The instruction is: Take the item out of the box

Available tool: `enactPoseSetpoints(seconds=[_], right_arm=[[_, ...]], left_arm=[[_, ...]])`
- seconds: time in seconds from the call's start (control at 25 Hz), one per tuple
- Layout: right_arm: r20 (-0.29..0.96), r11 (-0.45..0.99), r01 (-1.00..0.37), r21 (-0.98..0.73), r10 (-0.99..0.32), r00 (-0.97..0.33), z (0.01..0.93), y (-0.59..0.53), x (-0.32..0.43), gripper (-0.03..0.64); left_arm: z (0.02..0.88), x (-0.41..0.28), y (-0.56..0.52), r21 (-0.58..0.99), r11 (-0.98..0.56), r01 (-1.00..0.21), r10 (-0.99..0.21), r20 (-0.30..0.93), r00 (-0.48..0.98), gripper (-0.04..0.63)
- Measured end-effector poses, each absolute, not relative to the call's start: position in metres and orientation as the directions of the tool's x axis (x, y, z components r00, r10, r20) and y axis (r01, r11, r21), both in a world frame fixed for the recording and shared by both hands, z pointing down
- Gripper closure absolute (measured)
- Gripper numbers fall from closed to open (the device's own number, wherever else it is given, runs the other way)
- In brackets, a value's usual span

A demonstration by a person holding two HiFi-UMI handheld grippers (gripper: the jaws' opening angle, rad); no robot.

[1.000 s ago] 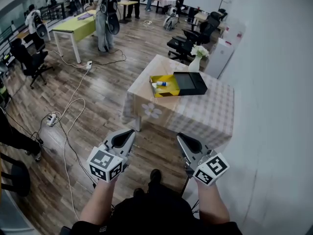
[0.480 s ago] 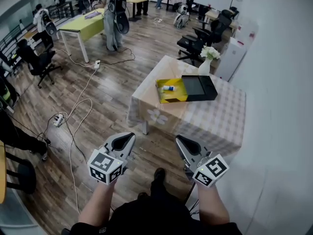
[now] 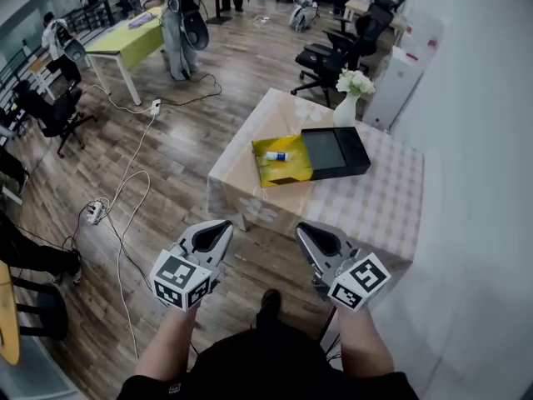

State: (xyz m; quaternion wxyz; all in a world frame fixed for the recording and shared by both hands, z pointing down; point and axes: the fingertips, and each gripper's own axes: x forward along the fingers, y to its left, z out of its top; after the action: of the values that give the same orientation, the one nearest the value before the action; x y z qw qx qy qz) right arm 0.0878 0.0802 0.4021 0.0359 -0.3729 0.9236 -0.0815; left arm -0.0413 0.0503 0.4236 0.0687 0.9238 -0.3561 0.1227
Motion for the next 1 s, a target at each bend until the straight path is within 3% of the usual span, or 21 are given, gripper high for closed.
enactPoseSetpoints(seconds=[0.52,1.0], right_arm=[[-0.055,0.75,-0.642,-0.155,-0.656,-0.753,0.379,0.018,0.118,0.577],[-0.004,0.755,-0.635,-0.162,-0.644,-0.765,0.392,-0.02,0.118,0.577]], left_arm=[[0.395,-0.014,-0.013,0.006,-0.708,-0.706,-0.686,0.23,0.69,0.58],[0.402,-0.005,-0.057,0.044,-0.719,-0.693,-0.671,0.214,0.71,0.58]])
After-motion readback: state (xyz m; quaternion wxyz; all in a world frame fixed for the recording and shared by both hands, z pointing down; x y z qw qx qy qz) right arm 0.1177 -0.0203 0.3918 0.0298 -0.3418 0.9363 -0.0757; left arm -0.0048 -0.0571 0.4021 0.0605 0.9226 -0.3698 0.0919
